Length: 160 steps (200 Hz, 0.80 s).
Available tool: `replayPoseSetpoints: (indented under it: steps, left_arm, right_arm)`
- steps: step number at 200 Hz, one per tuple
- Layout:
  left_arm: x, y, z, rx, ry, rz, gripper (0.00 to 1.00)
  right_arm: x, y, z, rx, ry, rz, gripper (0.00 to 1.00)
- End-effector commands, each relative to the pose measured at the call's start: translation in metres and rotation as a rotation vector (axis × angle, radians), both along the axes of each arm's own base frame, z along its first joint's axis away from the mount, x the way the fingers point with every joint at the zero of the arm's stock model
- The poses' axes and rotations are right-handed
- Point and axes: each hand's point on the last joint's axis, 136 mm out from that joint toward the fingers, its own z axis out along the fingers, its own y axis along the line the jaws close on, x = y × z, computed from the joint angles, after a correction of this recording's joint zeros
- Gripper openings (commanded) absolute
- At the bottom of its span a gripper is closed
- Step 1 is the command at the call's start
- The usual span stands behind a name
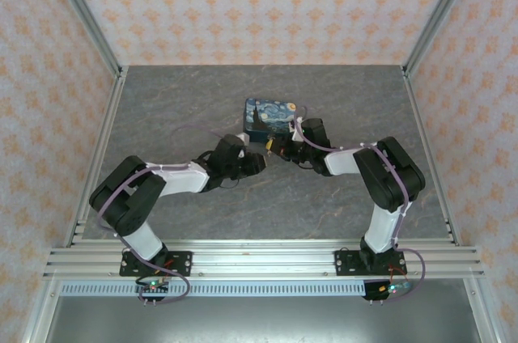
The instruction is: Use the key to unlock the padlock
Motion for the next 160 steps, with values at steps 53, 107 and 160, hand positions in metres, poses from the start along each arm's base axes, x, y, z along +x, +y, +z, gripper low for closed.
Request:
replayPoseSetpoints:
  steps: [53, 107, 160]
  left_arm:
    - [0.037, -0.020, 0.038, -0.470, -0.082, 0.082, 0.36]
    - [0.046, -0.024, 0.037, -0.502, -0.088, 0.101, 0.33]
    - [0.054, -0.027, 0.031, -0.505, -0.082, 0.114, 0.27]
  right_arm:
    - [-0.009, 0.005, -0.006, 0.065, 0.091, 0.016, 0.00]
    - [-0.011, 0.005, -0.009, 0.068, 0.098, 0.020, 0.00]
    - [-0.013, 0.007, -0.011, 0.074, 0.105, 0.032, 0.00]
